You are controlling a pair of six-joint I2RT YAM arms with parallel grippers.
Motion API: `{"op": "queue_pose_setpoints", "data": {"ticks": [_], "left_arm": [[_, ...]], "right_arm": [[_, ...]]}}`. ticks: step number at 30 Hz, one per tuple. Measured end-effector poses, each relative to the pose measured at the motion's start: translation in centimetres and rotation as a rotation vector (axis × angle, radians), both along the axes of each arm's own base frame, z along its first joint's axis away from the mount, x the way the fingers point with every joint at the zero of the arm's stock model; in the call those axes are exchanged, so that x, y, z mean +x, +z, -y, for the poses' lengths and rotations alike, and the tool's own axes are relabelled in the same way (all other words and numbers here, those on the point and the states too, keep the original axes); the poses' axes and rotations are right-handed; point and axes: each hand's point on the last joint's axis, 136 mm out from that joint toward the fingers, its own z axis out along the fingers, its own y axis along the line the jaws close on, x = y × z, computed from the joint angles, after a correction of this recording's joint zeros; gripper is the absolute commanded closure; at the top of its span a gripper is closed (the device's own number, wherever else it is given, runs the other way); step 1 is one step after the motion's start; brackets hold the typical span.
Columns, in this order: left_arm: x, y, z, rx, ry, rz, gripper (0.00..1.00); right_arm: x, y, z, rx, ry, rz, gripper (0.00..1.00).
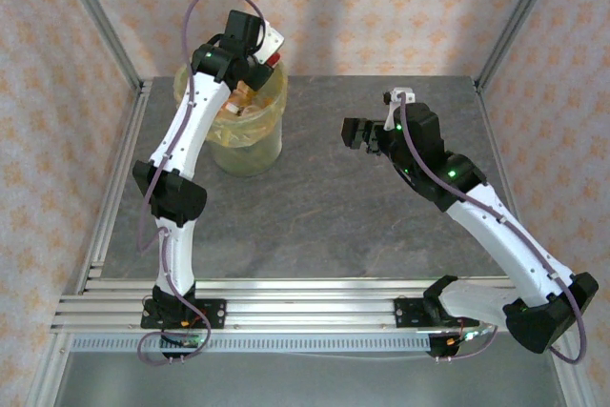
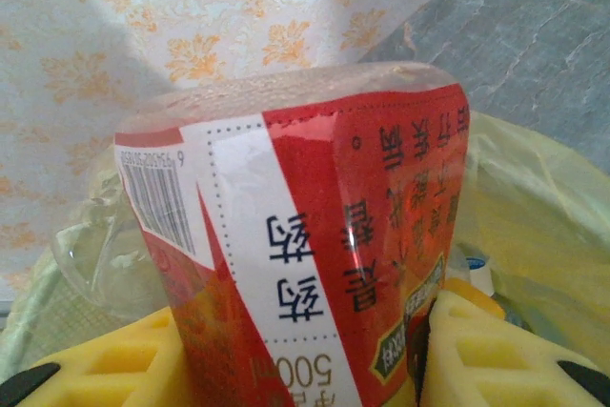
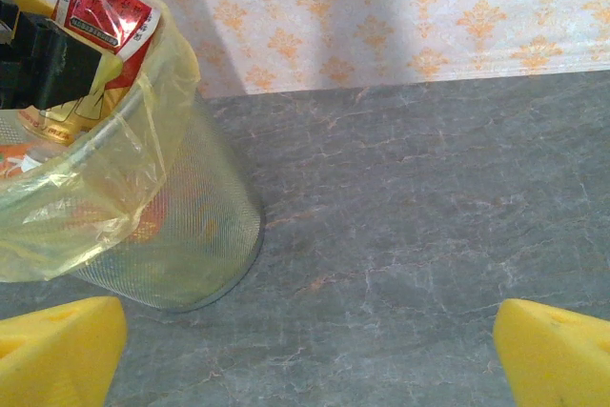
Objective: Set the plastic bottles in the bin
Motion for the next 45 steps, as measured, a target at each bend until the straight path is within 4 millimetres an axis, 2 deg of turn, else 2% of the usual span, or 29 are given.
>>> {"op": "queue_pose_setpoints", "data": {"ticks": [5, 10, 12, 15, 20, 25, 27, 34, 45], "left_arm": [[-0.7, 1.9, -0.6, 0.058, -0.026, 0.038, 0.60], [-2.9, 5.3, -1.9, 0.120, -0.042, 0.097, 0.59], [-3.7, 6.0, -2.5, 0.149, -0.042, 0.106, 0.58], [-4.2, 5.5, -2.8, 0.184, -0.053, 0.086, 0.54], [-4.2, 2.2, -2.5, 0.223, -0.097, 0.003, 0.45], [-4.0, 1.5, -1.9, 0.219, -0.140, -0.014, 0.18], [-4.0, 1.4, -1.7, 0.216, -0.153, -0.016, 0.04], [-3.9, 1.7, -0.7, 0.179, -0.190, -0.007, 0.02], [-4.1, 5.3, -0.3, 0.090, -0.163, 0.092, 0.00]], "right_arm": [[0.0, 0.0, 0.0, 0.000, 0.000, 0.000, 0.01], [0.0, 0.0, 0.0, 0.000, 0.000, 0.000, 0.01], [0.0, 0.0, 0.0, 0.001, 0.000, 0.000, 0.01], [-0.1, 0.1, 0.0, 0.003, 0.000, 0.003, 0.01], [-0.3, 0.5, 0.2, 0.008, 0.000, 0.011, 0.01], [-0.4, 0.7, 0.3, 0.012, 0.000, 0.018, 0.01], [-0.5, 0.8, 0.3, 0.013, 0.000, 0.019, 0.01], [-0.5, 0.7, 0.3, 0.011, 0.000, 0.015, 0.01], [-0.6, 0.3, 0.6, -0.003, -0.010, 0.004, 0.01]]}}
